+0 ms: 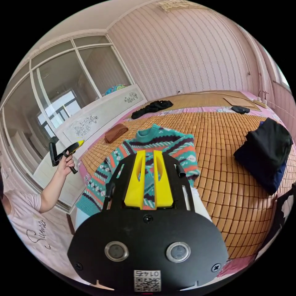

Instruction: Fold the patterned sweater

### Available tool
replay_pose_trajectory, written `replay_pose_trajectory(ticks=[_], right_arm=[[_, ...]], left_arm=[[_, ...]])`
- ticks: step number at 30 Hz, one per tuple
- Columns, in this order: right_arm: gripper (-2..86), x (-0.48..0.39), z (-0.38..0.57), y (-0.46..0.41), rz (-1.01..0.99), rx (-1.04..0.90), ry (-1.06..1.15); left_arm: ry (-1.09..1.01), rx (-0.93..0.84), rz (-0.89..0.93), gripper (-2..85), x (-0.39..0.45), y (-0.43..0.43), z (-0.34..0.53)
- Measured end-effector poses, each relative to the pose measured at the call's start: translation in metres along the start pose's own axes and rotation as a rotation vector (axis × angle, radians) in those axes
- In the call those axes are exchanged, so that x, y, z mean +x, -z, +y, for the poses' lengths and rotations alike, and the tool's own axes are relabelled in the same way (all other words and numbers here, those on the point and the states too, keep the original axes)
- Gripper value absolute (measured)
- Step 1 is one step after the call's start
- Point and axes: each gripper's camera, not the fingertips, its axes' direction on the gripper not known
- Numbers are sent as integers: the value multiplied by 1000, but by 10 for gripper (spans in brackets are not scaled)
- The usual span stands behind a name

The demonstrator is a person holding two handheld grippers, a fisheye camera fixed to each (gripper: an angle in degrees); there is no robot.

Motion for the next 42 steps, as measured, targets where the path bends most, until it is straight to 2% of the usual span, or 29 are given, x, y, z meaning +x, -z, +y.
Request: replay_pose_trajectory(ticks=[3, 6, 8, 11, 14, 19, 21, 25, 29, 31, 35, 37, 40, 42], right_arm=[[43, -9, 44, -19, -52, -72, -35], [49, -25, 77, -31, -94, -117, -62], [54, -42, 92, -40, -100, -173, -43], [64, -64, 103, -54, -81, -257, 3], [67, -84, 108, -67, -69, -290, 51], [70, -119, 100, -89, -69, -314, 138], [72, -134, 93, -96, -36, -315, 196], [88, -149, 78, -115, 8, -325, 216], [131, -133, 68, -125, 162, -345, 65], [134, -121, 68, -117, 141, -311, -23], [131, -103, 80, -96, 115, -212, -145], [129, -101, 82, -94, 80, -210, -168], [128, -111, 79, -94, 69, -207, -146], [126, -124, 78, -94, 75, -191, -105]], left_arm=[[-227, -198, -3, 81, 81, -73, 31], [-394, -232, -79, 95, 140, -126, 44], [-415, -274, -101, 104, 155, -156, 47], [-376, -418, -31, 80, 159, -201, 59], [-282, -422, 98, 4, 145, -205, 60], [-69, -324, 189, -8, 109, -183, 60], [-95, -261, 114, -8, 103, -161, 59], [-202, -254, 68, -4, 111, -145, 60], [-411, -263, 1, 53, 140, -142, 66], [-471, -246, -6, 73, 151, -146, 67], [-607, -385, -30, 98, 187, -178, 62], [-624, -424, -56, 83, 195, -185, 63], [-591, -393, -78, 60, 186, -178, 58], [-423, -369, -10, 42, 155, -159, 37]])
